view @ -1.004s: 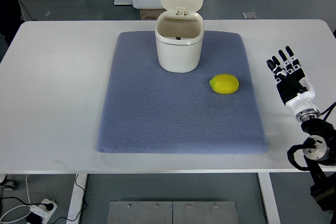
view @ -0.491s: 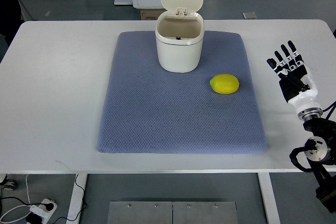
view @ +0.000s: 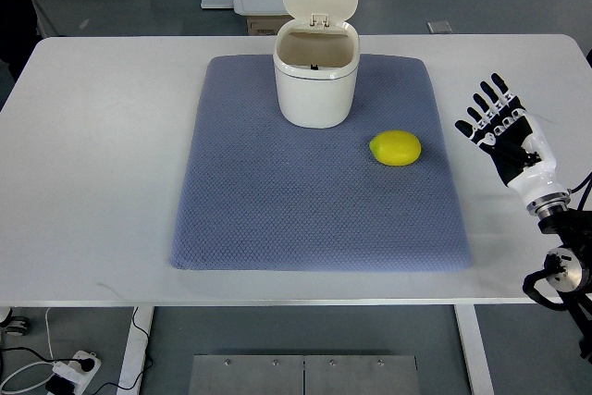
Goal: Put lemon in trash with right hand
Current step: 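Move the right hand toward the yellow lemon on the mat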
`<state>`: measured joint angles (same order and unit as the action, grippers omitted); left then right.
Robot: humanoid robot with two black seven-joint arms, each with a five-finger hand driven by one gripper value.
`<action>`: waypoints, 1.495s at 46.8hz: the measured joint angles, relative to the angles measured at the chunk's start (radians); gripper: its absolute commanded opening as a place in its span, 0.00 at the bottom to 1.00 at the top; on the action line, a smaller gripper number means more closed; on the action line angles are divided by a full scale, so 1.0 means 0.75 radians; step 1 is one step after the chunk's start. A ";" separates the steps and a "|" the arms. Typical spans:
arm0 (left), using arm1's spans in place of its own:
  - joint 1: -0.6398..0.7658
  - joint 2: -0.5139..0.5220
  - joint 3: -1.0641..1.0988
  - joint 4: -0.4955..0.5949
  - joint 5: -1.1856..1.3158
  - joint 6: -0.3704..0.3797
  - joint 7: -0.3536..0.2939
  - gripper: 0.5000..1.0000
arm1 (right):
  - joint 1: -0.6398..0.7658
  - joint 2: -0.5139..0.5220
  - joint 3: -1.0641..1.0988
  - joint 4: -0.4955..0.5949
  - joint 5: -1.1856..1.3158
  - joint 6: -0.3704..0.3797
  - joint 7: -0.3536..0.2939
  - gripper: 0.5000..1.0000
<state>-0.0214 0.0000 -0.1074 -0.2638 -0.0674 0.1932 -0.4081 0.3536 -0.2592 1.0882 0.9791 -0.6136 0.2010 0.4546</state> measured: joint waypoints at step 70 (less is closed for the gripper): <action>0.000 0.000 0.000 0.000 0.000 0.000 0.000 1.00 | 0.265 -0.075 -0.635 -0.100 -0.007 -0.186 0.165 0.99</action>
<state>-0.0215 0.0000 -0.1074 -0.2639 -0.0675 0.1932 -0.4080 0.5520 -0.3155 0.6118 0.9041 -0.6185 0.0613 0.5781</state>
